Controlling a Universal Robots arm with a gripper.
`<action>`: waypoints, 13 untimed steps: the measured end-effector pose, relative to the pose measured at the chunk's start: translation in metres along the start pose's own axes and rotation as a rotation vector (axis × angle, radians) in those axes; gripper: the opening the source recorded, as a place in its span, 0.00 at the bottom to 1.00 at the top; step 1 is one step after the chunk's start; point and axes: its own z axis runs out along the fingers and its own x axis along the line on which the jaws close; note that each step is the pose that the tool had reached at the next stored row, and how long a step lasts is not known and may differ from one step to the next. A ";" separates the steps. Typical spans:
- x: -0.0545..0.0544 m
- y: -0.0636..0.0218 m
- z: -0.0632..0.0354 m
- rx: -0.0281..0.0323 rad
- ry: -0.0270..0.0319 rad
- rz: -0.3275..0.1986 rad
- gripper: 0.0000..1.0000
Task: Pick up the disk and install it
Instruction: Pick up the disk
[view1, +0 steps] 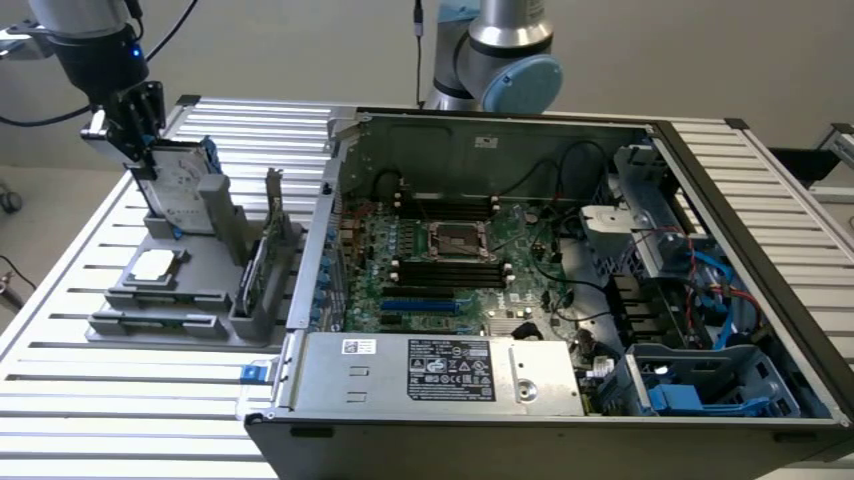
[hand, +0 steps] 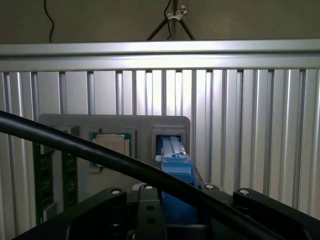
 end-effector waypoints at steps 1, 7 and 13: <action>0.000 0.0000 0.0000 0.0000 0.0000 0.000 0.32; 0.000 0.0000 0.0000 0.0000 0.0000 0.000 0.32; 0.000 0.0001 -0.0045 0.0000 0.0000 0.000 0.32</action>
